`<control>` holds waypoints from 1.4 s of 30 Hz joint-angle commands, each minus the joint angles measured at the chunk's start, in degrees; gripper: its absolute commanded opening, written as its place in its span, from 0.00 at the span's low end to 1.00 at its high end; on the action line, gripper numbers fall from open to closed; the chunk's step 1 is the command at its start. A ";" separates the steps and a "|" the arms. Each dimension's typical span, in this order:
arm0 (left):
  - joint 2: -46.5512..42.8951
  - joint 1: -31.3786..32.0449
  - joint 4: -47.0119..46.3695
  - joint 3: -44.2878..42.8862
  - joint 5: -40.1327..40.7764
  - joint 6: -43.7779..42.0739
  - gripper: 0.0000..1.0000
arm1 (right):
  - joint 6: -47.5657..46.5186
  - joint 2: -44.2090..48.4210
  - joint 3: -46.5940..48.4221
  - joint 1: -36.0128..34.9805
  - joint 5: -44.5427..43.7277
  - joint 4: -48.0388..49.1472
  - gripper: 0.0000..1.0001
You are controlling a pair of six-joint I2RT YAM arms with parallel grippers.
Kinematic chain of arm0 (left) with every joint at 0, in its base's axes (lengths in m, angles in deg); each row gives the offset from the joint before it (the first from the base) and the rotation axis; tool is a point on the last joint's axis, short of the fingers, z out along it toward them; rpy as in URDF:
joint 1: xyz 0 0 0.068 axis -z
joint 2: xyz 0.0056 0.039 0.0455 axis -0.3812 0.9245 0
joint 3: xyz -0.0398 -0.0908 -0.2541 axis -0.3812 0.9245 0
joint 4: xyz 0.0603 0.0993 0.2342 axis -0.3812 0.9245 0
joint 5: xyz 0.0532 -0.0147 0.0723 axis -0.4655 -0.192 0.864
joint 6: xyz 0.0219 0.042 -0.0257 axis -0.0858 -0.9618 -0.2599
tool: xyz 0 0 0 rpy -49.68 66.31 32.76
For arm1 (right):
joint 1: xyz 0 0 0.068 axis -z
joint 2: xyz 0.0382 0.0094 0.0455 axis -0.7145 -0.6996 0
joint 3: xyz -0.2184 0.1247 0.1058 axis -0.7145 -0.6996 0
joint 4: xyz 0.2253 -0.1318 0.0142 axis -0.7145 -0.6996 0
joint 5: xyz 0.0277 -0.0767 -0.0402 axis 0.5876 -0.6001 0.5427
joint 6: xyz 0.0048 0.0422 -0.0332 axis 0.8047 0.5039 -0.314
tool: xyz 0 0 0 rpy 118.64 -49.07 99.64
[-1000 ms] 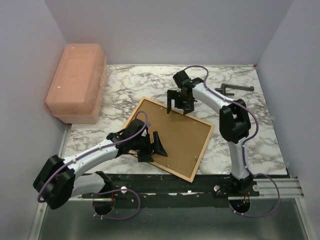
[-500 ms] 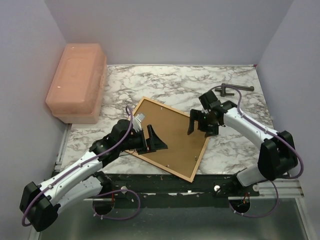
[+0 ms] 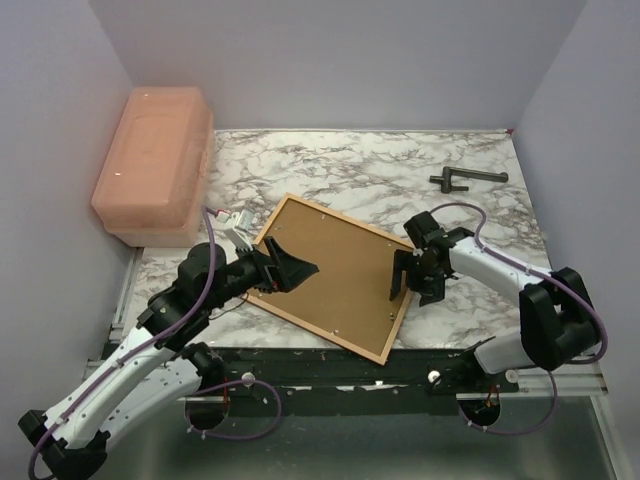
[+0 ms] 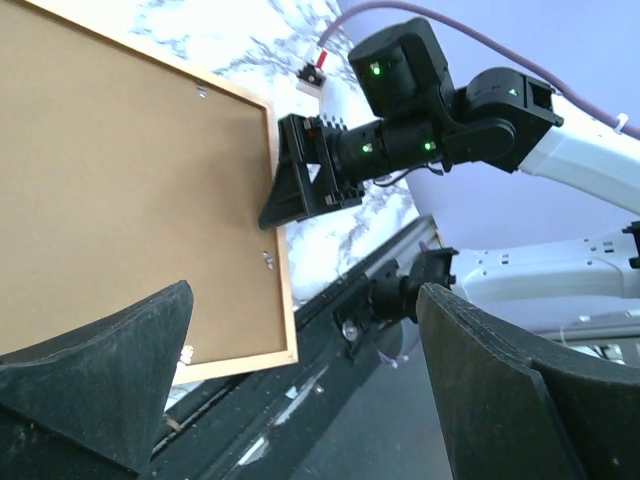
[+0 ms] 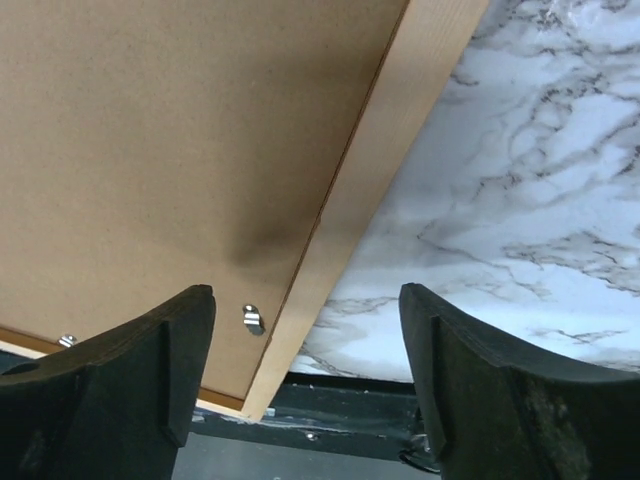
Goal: Put the photo into the frame
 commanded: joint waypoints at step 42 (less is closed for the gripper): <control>40.59 -18.94 24.32 -7.99 13.00 -11.60 0.98 | -9.67 -9.98 12.82 6.55 -9.00 2.13 0.73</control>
